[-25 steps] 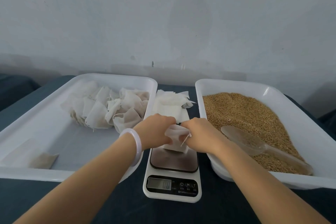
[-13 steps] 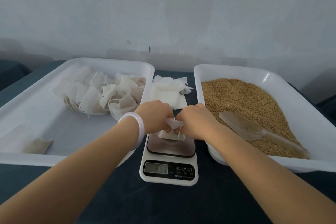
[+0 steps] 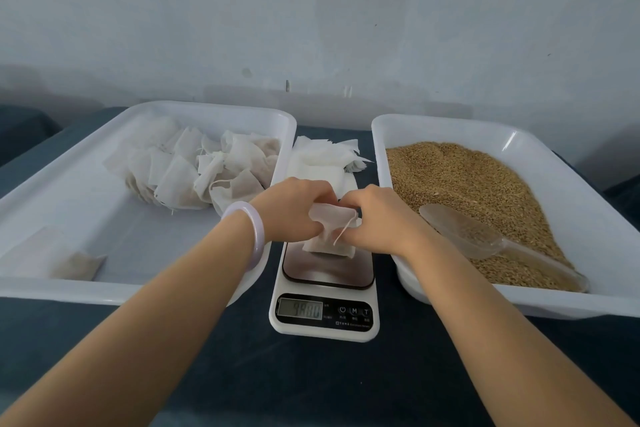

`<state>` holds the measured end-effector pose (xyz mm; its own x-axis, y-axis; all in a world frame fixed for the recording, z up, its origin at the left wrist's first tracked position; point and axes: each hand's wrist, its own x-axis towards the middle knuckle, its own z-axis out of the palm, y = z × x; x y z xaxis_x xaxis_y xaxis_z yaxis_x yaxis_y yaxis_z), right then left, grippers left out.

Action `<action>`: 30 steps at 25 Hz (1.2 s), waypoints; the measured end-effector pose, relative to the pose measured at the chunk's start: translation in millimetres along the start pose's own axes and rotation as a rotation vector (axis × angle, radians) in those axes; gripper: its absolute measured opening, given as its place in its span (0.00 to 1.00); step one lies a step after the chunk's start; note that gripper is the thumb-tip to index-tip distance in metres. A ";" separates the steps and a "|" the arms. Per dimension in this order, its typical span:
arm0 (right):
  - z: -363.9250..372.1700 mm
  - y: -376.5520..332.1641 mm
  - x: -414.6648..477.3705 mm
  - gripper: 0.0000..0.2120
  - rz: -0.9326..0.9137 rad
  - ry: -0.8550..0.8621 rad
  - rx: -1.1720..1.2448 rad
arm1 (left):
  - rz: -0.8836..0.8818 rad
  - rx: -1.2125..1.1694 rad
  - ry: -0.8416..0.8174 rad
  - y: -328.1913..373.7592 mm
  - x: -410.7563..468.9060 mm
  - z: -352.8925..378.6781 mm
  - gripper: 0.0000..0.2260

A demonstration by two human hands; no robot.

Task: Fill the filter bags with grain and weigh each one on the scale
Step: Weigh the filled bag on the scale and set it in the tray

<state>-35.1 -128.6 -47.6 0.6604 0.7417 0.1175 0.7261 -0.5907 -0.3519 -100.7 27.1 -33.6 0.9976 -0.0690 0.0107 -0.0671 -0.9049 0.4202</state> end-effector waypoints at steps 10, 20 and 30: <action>0.1 2.1 -1.6 0.12 0.085 -0.004 0.126 | -0.021 -0.081 0.013 0.2 0.4 1.5 0.11; 1.5 3.0 -0.9 0.10 0.111 -0.013 0.166 | -0.019 -0.095 0.008 -0.7 0.1 1.6 0.11; 0.0 6.7 -7.6 0.19 0.081 0.160 0.314 | -0.020 -0.259 0.179 -13.0 6.0 5.4 0.13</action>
<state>-35.2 -138.2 -50.8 0.7531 0.6226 0.2128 0.5923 -0.5008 -0.6311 -94.0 36.2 -43.9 0.9877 0.0441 0.1501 -0.0629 -0.7665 0.6391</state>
